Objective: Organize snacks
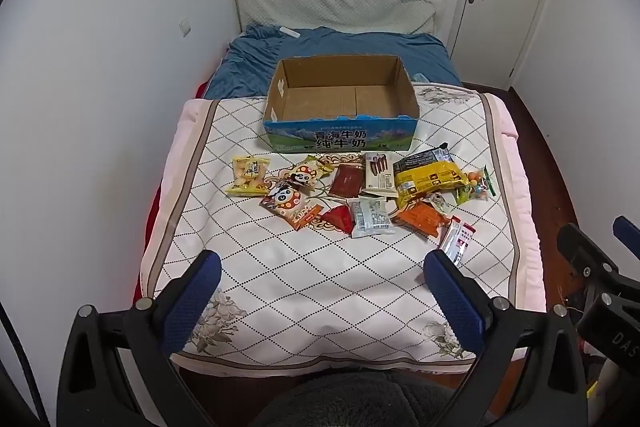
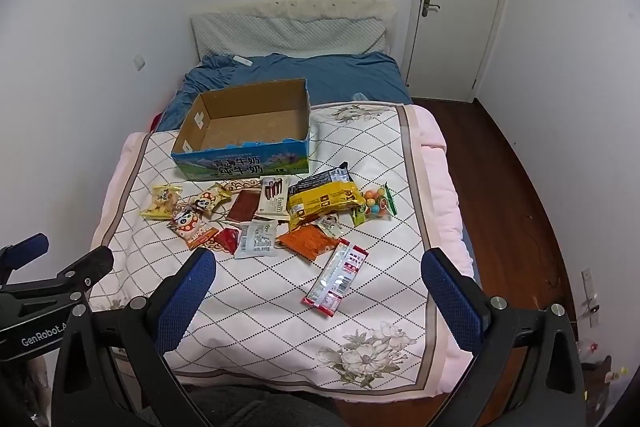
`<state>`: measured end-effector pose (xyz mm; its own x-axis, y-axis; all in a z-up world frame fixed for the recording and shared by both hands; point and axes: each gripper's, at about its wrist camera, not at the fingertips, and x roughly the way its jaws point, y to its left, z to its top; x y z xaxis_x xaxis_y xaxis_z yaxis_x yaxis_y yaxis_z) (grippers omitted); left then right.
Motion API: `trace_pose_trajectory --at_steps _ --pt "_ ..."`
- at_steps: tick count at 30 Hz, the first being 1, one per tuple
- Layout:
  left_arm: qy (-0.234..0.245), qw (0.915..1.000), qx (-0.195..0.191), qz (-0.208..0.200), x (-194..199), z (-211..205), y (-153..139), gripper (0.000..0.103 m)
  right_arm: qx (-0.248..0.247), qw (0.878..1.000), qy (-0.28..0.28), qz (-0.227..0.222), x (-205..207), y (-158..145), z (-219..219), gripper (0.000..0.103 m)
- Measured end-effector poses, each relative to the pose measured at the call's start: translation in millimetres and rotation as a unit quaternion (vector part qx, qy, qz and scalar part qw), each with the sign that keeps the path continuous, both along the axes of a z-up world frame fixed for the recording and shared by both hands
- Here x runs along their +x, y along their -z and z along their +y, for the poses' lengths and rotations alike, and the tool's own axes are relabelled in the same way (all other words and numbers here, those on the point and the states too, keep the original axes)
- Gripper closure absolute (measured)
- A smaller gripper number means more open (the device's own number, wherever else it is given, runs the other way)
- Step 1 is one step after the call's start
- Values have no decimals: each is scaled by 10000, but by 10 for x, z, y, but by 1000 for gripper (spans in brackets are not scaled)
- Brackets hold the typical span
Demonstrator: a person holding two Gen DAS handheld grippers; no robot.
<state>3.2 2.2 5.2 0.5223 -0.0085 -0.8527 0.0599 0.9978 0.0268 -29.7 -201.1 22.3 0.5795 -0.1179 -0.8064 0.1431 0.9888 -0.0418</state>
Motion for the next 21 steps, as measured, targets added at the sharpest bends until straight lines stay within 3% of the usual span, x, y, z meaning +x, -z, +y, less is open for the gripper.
trace_pose_trajectory --at_steps 21 --pt "4 9999 -63 -143 -55 -21 -29 0 1 10000 -20 -82 -38 -57 -24 0"
